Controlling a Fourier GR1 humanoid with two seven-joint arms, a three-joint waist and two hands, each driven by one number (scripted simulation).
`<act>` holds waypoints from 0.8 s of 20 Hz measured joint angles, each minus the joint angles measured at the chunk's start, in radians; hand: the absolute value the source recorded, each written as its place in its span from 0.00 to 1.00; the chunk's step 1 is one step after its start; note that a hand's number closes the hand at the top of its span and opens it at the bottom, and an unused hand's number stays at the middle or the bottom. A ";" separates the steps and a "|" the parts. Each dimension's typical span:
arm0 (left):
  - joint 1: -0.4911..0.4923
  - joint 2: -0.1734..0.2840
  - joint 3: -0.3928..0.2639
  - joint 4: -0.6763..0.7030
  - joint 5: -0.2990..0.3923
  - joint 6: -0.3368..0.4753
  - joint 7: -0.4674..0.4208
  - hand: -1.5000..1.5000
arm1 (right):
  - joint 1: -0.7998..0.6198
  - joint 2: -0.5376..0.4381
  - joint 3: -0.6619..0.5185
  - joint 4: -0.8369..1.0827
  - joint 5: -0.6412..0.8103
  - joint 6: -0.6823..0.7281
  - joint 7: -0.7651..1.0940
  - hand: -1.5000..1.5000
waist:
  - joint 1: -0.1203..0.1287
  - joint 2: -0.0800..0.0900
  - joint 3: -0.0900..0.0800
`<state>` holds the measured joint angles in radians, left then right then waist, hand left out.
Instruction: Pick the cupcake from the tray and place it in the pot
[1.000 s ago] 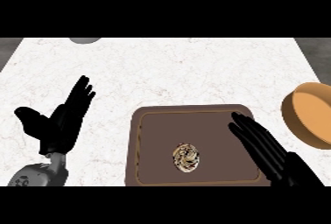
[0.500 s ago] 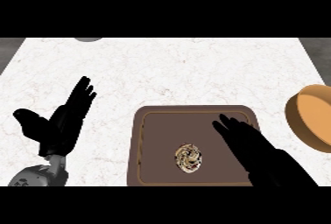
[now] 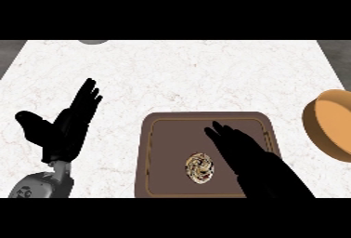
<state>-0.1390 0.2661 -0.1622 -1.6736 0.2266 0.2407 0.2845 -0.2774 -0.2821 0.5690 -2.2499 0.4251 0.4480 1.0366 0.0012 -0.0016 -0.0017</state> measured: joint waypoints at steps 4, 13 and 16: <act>-0.009 -0.014 0.001 0.010 -0.010 0.003 0.000 0.50 | -0.005 0.001 0.026 0.065 0.023 0.017 -0.002 0.00 | 0.000 0.001 0.000; -0.003 -0.033 0.010 0.003 -0.041 -0.004 0.014 0.50 | 0.036 0.079 0.089 0.116 0.159 0.007 0.000 0.00 | -0.002 0.000 0.001; 0.023 -0.039 0.013 -0.031 -0.046 -0.010 0.022 0.50 | 0.038 0.117 0.085 0.121 0.187 0.012 -0.007 0.00 | 0.000 0.000 0.001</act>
<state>-0.1155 0.2267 -0.1496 -1.7051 0.1805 0.2304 0.3064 -0.2395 -0.1649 0.6540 -2.1288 0.6123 0.4599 1.0299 0.0012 -0.0017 -0.0004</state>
